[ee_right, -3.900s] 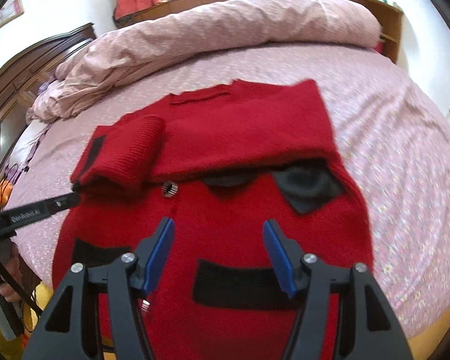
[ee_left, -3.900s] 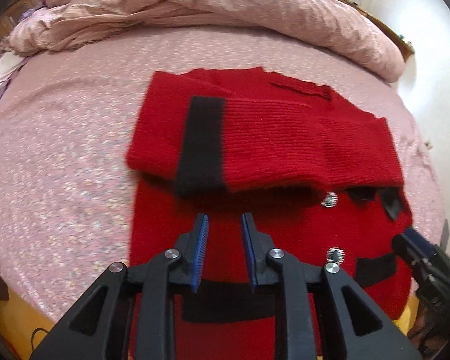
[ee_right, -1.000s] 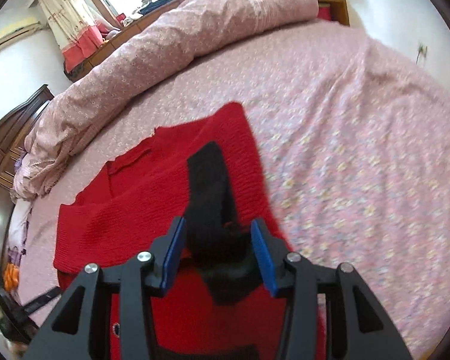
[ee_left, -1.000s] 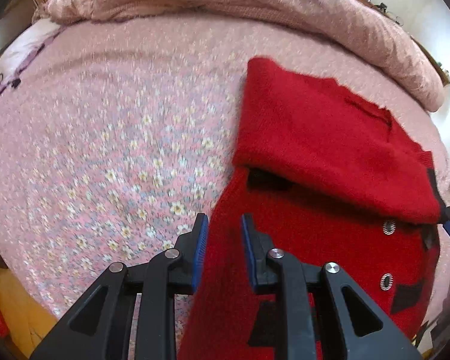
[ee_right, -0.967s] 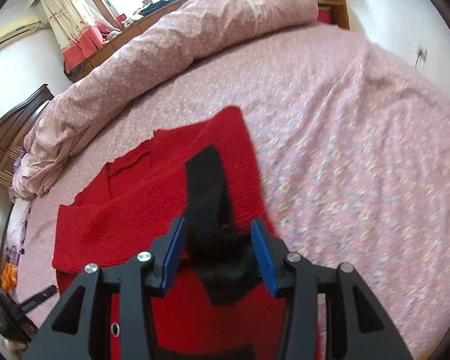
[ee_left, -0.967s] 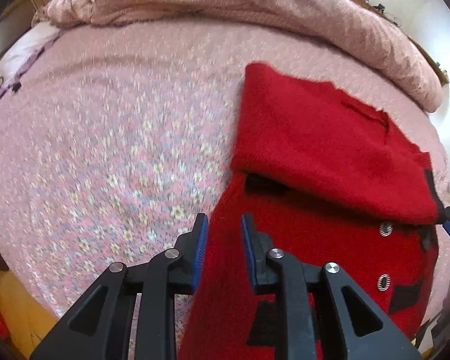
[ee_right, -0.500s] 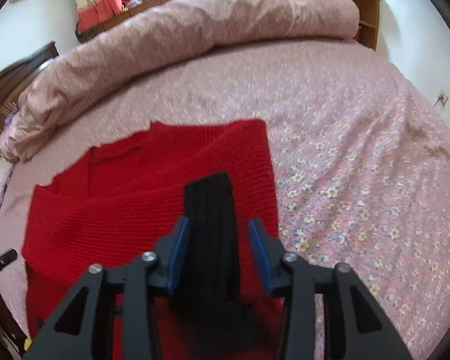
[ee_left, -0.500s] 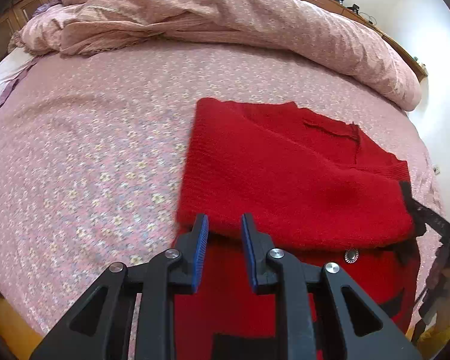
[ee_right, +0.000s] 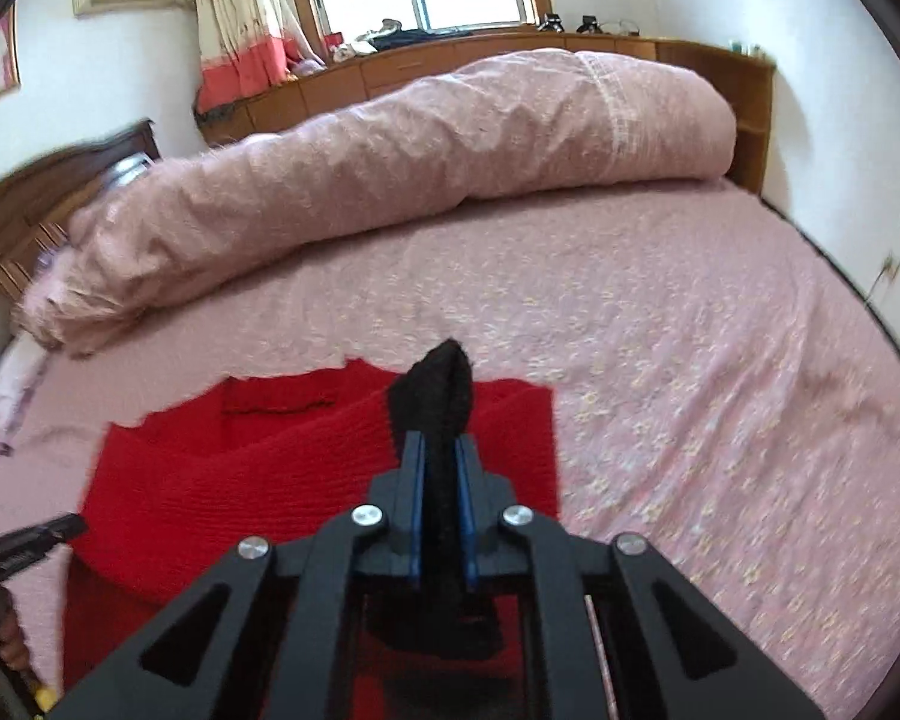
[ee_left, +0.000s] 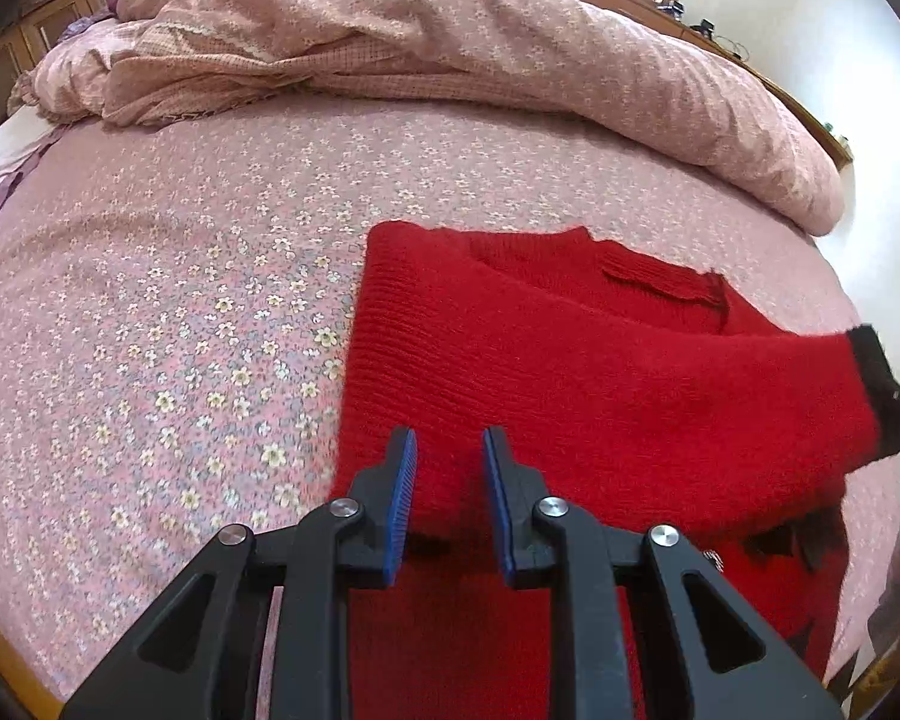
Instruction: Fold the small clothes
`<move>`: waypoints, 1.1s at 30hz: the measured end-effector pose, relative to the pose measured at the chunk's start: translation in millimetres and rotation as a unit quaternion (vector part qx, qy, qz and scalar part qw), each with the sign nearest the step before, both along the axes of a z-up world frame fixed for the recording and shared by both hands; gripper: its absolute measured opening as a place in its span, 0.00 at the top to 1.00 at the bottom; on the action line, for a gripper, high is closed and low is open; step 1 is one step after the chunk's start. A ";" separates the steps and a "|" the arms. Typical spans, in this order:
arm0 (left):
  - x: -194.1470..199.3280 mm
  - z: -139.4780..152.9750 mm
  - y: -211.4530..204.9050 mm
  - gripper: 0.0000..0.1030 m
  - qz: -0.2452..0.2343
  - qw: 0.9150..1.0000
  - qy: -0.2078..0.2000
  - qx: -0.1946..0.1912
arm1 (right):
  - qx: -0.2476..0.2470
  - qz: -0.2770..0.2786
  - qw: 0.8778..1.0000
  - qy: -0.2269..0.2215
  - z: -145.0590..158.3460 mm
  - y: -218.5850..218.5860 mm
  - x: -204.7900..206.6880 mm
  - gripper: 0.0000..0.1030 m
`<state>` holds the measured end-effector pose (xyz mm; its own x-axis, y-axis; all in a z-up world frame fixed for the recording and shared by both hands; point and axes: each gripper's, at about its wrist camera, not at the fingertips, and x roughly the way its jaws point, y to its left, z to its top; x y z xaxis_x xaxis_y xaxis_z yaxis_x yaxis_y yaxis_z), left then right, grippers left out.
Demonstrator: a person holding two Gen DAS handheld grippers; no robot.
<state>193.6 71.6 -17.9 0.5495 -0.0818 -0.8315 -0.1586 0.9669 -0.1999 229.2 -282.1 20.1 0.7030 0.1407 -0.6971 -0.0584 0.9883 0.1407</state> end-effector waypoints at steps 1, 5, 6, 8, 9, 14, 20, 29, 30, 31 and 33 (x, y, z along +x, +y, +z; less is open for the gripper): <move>3.9 -4.0 0.5 0.85 0.002 1.000 -0.003 0.005 | -0.002 0.000 1.000 0.007 -5.0 0.0 5.0 0.91; 15.6 -19.4 -2.1 0.85 0.000 0.999 0.010 0.036 | 0.001 -0.018 0.998 0.059 -46.3 -7.3 26.9 0.90; 16.8 -21.3 -3.2 0.85 -0.001 0.999 0.009 0.043 | 0.005 -0.021 0.998 0.067 -53.9 -8.0 29.0 0.89; 18.8 -23.3 -6.2 0.85 -0.005 0.998 0.006 0.057 | 0.024 -0.028 0.997 0.065 -66.2 -14.8 28.9 0.89; 19.7 -24.3 -7.1 0.85 -0.006 0.998 0.005 0.062 | 0.031 -0.030 0.997 0.060 -66.9 -16.8 27.7 0.89; 19.3 -24.5 -5.7 0.85 -0.005 0.998 0.003 0.061 | 0.025 -0.024 0.998 0.060 -64.7 -14.0 26.8 0.81; 1.3 -9.6 2.5 0.85 -0.006 0.999 0.008 0.047 | 0.052 -0.034 0.996 0.064 -50.0 -23.9 4.8 0.57; -49.8 9.4 16.3 0.85 -0.005 0.998 0.026 0.065 | 0.092 -0.059 0.993 0.051 -30.1 -43.8 -69.6 0.52; -56.1 10.1 16.7 0.85 -0.005 0.997 0.028 0.068 | 0.093 -0.060 0.993 0.050 -29.5 -46.1 -82.1 0.51; -60.7 10.6 17.0 0.85 -0.005 0.997 0.030 0.070 | 0.093 -0.060 0.993 0.051 -29.3 -48.1 -89.9 0.51; -71.5 11.0 16.7 0.85 -0.009 0.997 0.034 0.068 | 0.092 -0.063 0.992 0.051 -29.2 -52.2 -109.3 0.51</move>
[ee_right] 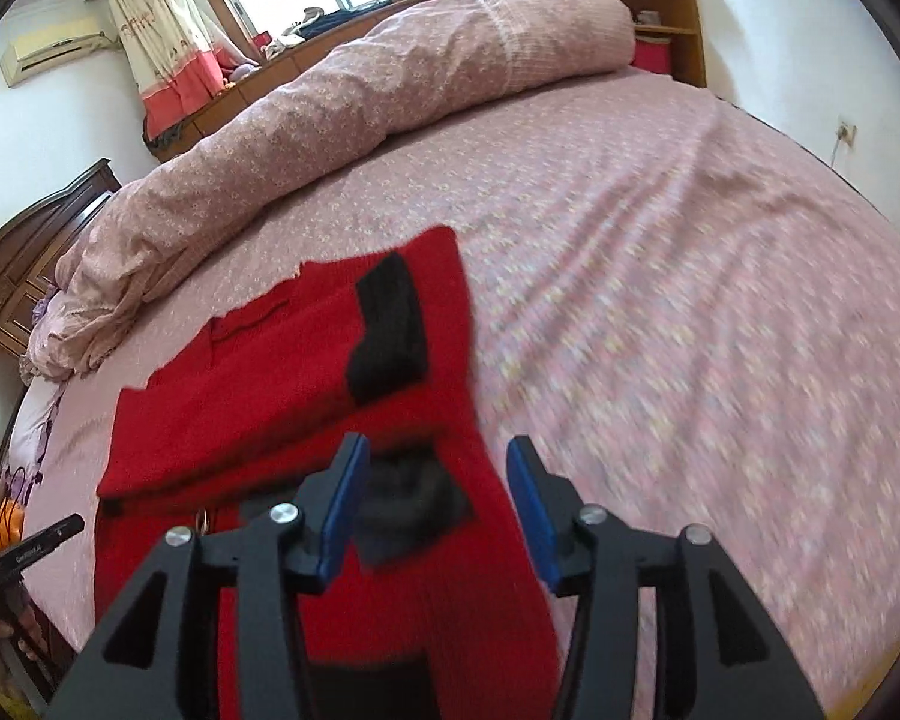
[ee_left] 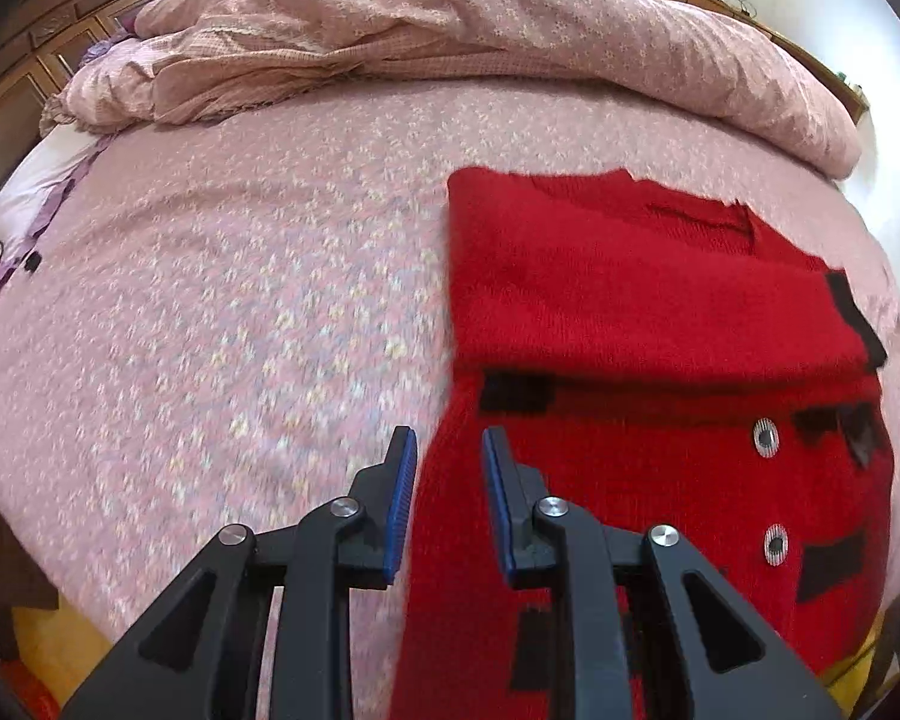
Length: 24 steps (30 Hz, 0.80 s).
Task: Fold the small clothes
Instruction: 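Move both tools to the cardigan hem and position them at its edge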
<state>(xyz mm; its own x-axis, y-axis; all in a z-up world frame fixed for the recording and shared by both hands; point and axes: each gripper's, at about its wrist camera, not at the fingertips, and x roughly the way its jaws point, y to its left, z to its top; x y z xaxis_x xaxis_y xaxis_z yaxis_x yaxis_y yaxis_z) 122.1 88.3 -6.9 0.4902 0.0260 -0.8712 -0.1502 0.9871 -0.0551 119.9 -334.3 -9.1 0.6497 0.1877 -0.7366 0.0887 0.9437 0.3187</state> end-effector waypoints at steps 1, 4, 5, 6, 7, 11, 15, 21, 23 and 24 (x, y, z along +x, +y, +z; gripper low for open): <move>-6.1 0.1 -0.4 0.85 -0.002 1.000 0.004 -0.001 | -0.002 -0.001 1.000 0.002 -0.2 -1.4 -6.6 0.51; -22.6 0.8 -6.1 0.85 -0.009 1.000 0.011 0.009 | -0.016 -0.009 1.000 0.010 -1.5 -7.7 -32.7 0.50; -27.6 0.9 -8.5 0.85 -0.012 1.000 0.014 0.012 | -0.022 -0.012 1.000 0.012 -2.0 -9.4 -38.7 0.49; -31.9 0.9 -10.3 0.85 -0.015 1.000 0.016 0.014 | -0.028 -0.015 0.999 0.015 -2.7 -11.4 -46.3 0.49; -37.8 0.5 -12.4 0.85 -0.022 0.999 0.020 0.012 | -0.034 -0.019 0.999 0.018 -3.6 -14.3 -56.6 0.48; -56.8 -2.8 -14.5 0.85 -0.028 0.999 0.034 -0.002 | -0.034 -0.021 0.999 0.029 -7.4 -23.8 -79.7 0.46; -73.3 -8.0 -14.0 0.85 -0.020 0.999 0.044 -0.011 | -0.034 -0.006 0.999 0.040 -10.4 -25.2 -94.3 0.45; -96.7 -10.9 -15.4 0.85 -0.029 0.998 0.051 -0.007 | -0.036 0.021 0.997 0.061 -16.7 -21.7 -103.7 0.45; -100.9 -14.1 -13.4 0.85 -0.027 0.998 0.059 -0.013 | -0.038 0.027 0.996 0.070 -19.1 -20.9 -105.1 0.45; -102.1 -16.2 -11.8 0.85 -0.025 0.997 0.064 -0.018 | -0.038 0.030 0.996 0.074 -20.1 -20.7 -105.5 0.45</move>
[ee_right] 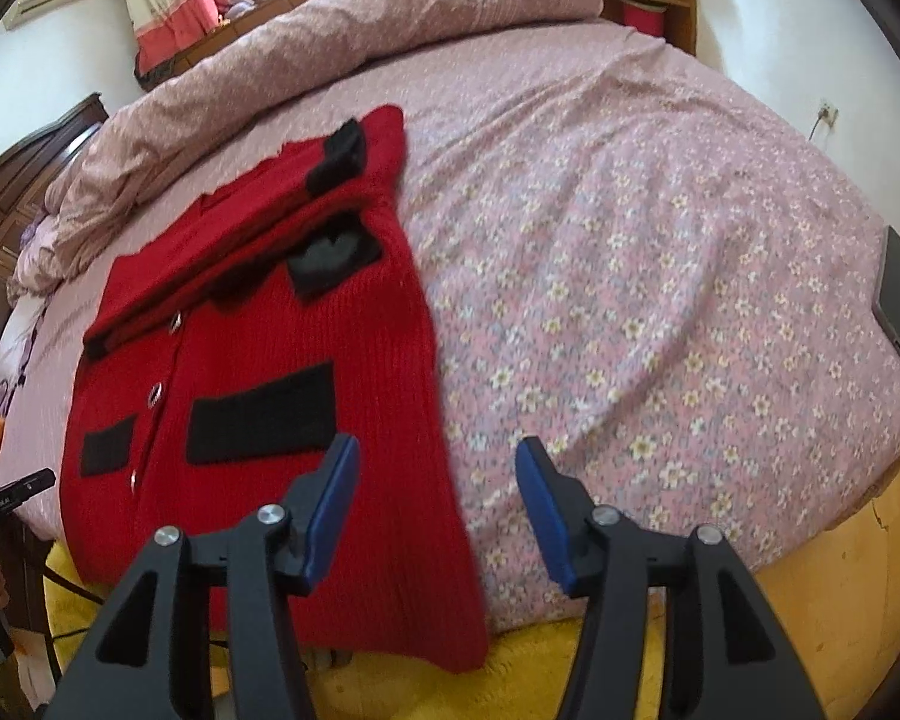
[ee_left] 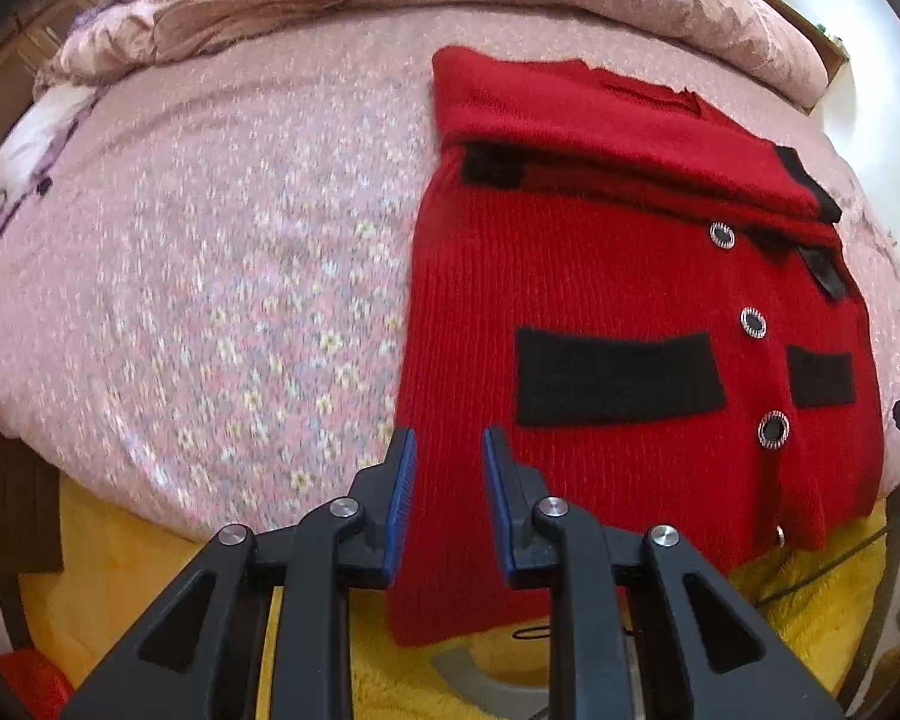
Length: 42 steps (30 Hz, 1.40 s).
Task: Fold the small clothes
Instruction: 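Move both tools to the cardigan hem and position them at its edge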
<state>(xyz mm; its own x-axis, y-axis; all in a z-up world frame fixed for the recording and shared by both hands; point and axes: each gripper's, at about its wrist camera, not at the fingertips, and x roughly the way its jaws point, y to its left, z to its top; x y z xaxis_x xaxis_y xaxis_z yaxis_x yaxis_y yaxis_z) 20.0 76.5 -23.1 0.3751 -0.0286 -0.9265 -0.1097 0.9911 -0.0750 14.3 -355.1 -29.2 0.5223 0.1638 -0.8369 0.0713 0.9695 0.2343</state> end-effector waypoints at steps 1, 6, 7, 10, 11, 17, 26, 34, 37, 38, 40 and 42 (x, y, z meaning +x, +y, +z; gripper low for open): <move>-1.0 -2.4 1.7 0.85 0.003 1.000 0.005 -0.006 | 0.002 0.006 1.000 0.005 -1.8 0.4 0.0 0.45; -1.7 -14.5 6.7 0.85 0.011 1.000 0.019 -0.011 | 0.004 0.025 0.999 0.034 -14.4 0.9 3.8 0.45; -1.7 -16.5 7.5 0.85 0.010 1.000 0.020 -0.012 | 0.005 0.031 0.999 0.041 -17.3 1.7 4.6 0.45; -2.2 -22.2 10.6 0.85 0.012 0.999 0.027 -0.018 | 0.018 0.051 0.997 0.055 -25.7 6.3 5.6 0.45; -2.9 -23.8 11.9 0.85 0.014 0.999 0.028 -0.022 | 0.021 0.054 0.997 0.057 -27.6 7.8 6.1 0.43; -9.9 -27.7 13.3 0.85 0.009 0.998 0.024 -0.053 | 0.027 0.079 0.994 0.063 -31.1 23.0 7.4 0.40; -18.2 -41.9 -9.9 0.85 -0.044 0.992 0.033 -0.114 | 0.033 0.102 0.992 0.067 -36.1 46.7 10.1 0.37; -12.9 -37.6 -12.9 0.85 -0.060 0.989 0.023 -0.133 | 0.052 0.098 0.992 0.057 -38.0 51.0 7.7 0.37; -12.7 -37.5 -22.9 0.85 -0.090 0.986 0.027 -0.138 | 0.066 0.086 0.992 0.060 -38.7 51.1 7.7 0.37; -11.8 -39.3 -25.7 0.85 -0.094 0.986 0.032 -0.137 | 0.068 0.082 0.992 0.062 -39.1 51.5 8.6 0.37; -8.7 -42.3 -30.4 0.85 -0.095 0.986 0.040 -0.129 | 0.064 0.077 0.993 0.064 -41.4 57.4 11.0 0.37; -4.9 -42.4 -34.1 0.85 -0.095 0.986 0.042 -0.128 | 0.044 0.080 0.994 0.063 -41.7 65.0 11.4 0.37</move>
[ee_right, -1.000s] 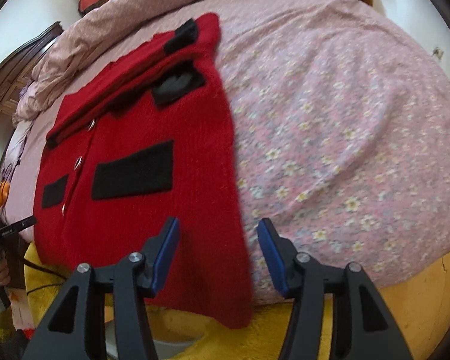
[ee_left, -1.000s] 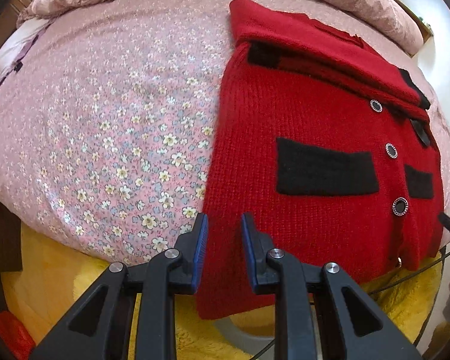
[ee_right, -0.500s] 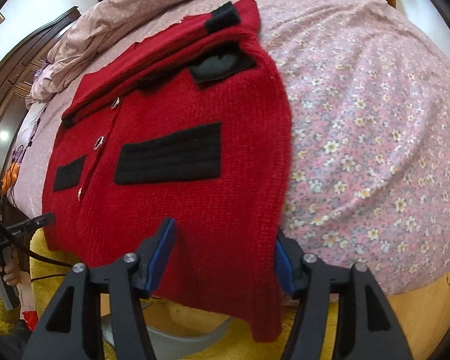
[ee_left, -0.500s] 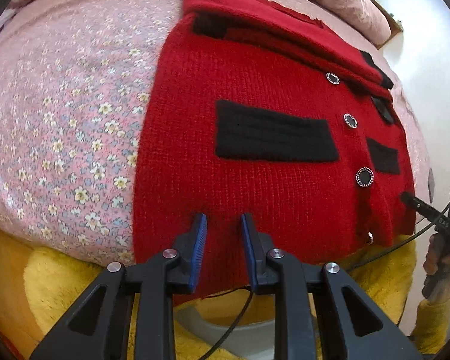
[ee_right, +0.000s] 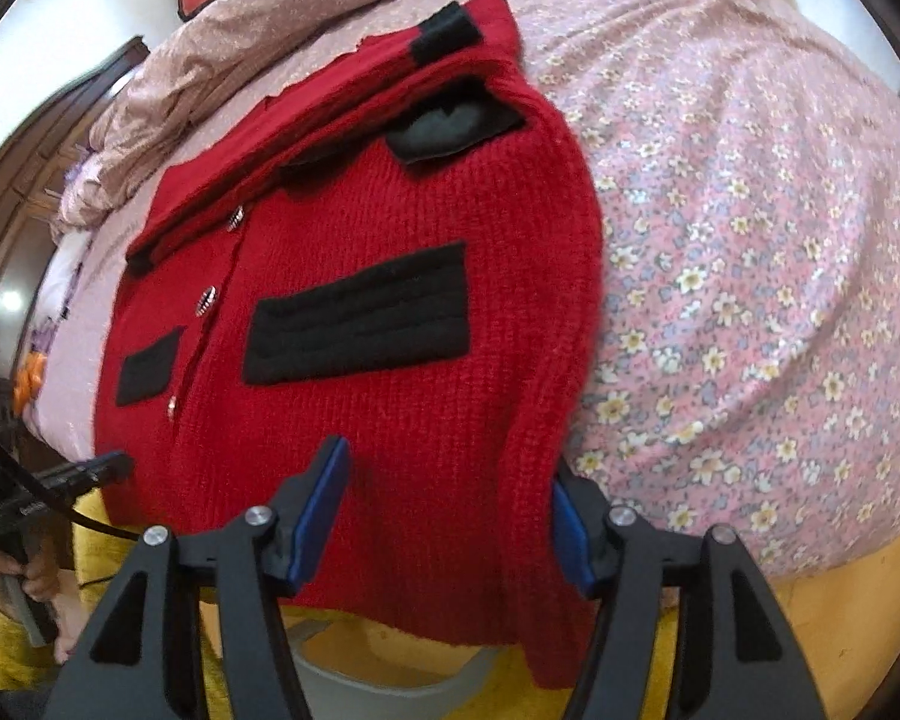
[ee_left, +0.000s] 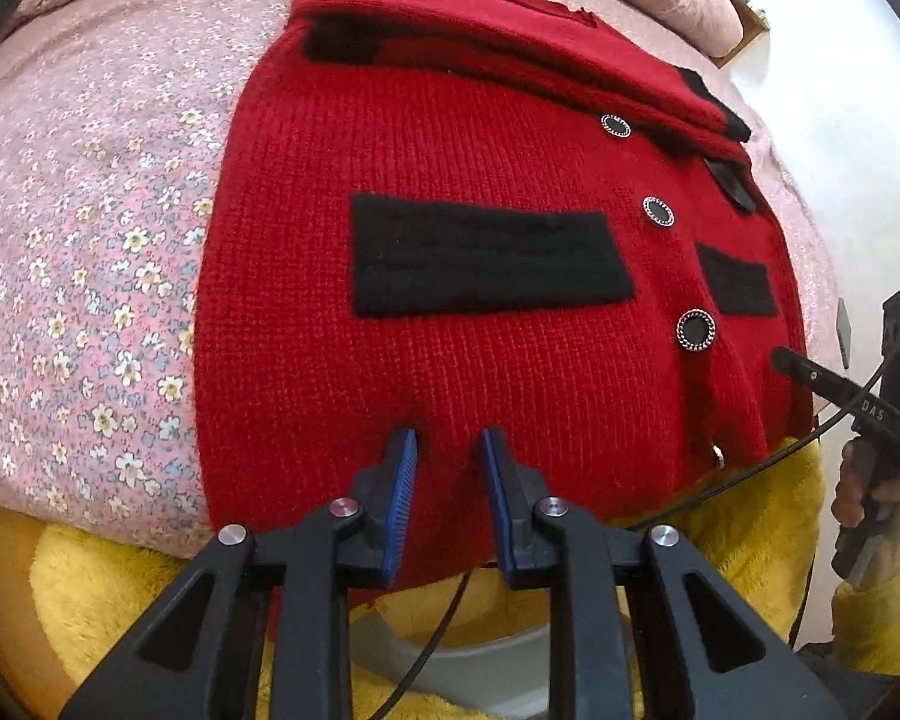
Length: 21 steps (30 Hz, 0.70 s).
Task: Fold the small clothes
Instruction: 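Move both tools to the cardigan hem and position them at its edge, then grasp the cardigan hem with the right tool while the left tool grasps it too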
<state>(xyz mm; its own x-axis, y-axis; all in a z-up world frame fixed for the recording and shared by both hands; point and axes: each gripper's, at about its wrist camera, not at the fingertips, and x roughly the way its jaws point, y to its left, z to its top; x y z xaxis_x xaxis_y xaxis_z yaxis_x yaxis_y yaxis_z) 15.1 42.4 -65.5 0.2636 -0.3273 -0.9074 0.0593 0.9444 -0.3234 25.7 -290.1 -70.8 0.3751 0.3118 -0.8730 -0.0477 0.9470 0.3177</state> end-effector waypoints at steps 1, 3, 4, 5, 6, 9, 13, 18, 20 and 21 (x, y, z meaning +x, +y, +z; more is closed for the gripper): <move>1.7 -0.9 -1.2 0.85 0.001 1.000 0.001 -0.002 | -0.009 0.001 1.000 -0.001 -0.1 3.3 -0.3 0.37; 2.1 -2.6 0.6 0.85 0.004 1.000 0.000 -0.010 | -0.025 0.006 1.000 -0.006 -0.4 8.0 -1.7 0.37; 1.8 -2.8 1.6 0.85 0.006 1.000 -0.002 -0.015 | -0.032 0.010 0.999 -0.009 -0.4 9.4 -2.4 0.38; 0.0 -2.7 5.1 0.87 0.008 1.000 -0.003 -0.017 | -0.037 0.012 0.999 -0.011 0.6 9.8 -3.2 0.43; -1.6 -2.8 8.1 0.89 0.012 1.000 -0.004 -0.017 | -0.045 0.013 0.999 -0.013 0.9 10.0 -3.9 0.50; -6.0 -2.4 13.2 0.93 0.017 1.000 -0.007 -0.013 | -0.038 0.003 0.999 -0.011 2.9 1.7 -4.1 0.76; -9.4 2.1 11.5 0.99 0.009 1.000 -0.016 -0.004 | 0.007 0.004 1.000 -0.010 2.8 -4.8 -3.2 0.81; -9.4 5.4 10.1 1.00 0.024 0.999 -0.020 -0.009 | 0.045 0.001 0.999 -0.019 9.3 -11.8 -2.4 0.83; -9.8 11.3 9.5 1.00 0.026 0.999 -0.027 -0.017 | 0.064 0.001 0.998 -0.028 16.1 -16.8 -3.1 0.83; -10.2 15.8 10.7 1.00 0.026 0.999 -0.032 -0.022 | 0.076 0.001 0.997 -0.035 22.1 -19.1 -2.7 0.83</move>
